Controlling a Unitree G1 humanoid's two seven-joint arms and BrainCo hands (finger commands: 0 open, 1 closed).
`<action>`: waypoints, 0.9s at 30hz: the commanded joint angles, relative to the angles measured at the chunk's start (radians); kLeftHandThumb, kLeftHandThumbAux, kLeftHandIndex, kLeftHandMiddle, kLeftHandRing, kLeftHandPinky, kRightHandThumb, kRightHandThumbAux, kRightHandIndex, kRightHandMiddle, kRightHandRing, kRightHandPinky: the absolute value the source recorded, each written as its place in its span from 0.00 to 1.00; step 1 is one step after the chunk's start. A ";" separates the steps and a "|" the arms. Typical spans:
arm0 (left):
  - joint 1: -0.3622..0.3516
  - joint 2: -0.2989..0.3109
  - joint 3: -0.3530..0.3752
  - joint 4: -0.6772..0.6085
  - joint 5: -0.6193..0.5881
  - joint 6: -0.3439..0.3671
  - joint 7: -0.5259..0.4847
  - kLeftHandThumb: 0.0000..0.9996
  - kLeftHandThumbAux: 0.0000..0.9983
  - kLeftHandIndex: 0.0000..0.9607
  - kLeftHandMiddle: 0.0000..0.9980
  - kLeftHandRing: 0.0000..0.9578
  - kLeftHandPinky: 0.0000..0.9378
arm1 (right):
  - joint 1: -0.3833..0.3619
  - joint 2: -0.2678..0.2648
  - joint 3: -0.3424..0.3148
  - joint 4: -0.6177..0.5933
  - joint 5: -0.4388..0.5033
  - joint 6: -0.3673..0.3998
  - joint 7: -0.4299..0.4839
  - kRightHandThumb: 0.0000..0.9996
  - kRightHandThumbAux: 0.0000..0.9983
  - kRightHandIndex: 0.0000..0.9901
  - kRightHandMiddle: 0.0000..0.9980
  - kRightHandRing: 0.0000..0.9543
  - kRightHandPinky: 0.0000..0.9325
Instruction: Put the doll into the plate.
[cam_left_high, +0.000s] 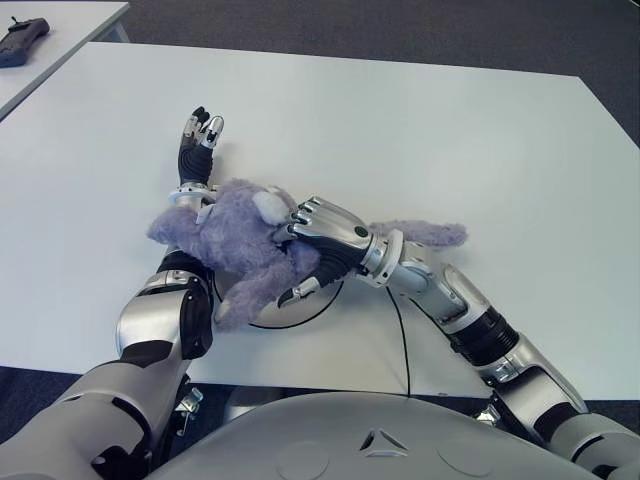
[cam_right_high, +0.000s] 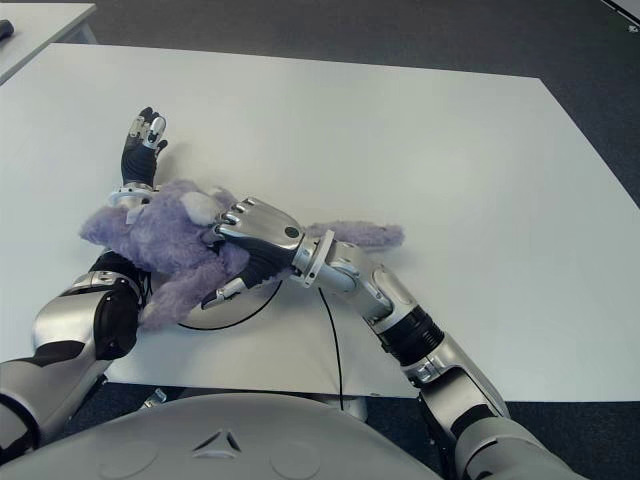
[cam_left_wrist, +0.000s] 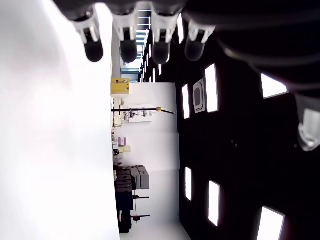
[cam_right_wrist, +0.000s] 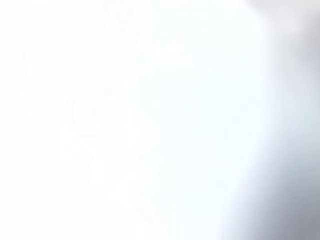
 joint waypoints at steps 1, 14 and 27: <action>0.265 -0.154 0.031 0.155 -0.063 0.000 -0.075 0.00 0.43 0.02 0.06 0.00 0.00 | 0.090 -0.033 0.044 0.033 -0.055 0.036 0.078 0.07 0.23 0.00 0.00 0.00 0.00; 0.247 -0.172 0.086 0.142 -0.113 -0.009 -0.168 0.00 0.40 0.00 0.02 0.00 0.00 | 0.079 -0.022 -0.035 -0.069 0.054 0.051 0.099 0.06 0.27 0.00 0.00 0.00 0.00; 0.242 -0.144 0.038 0.173 -0.037 0.029 -0.046 0.00 0.40 0.01 0.03 0.00 0.00 | 0.066 0.018 -0.067 -0.015 0.083 0.009 0.025 0.07 0.28 0.00 0.00 0.00 0.00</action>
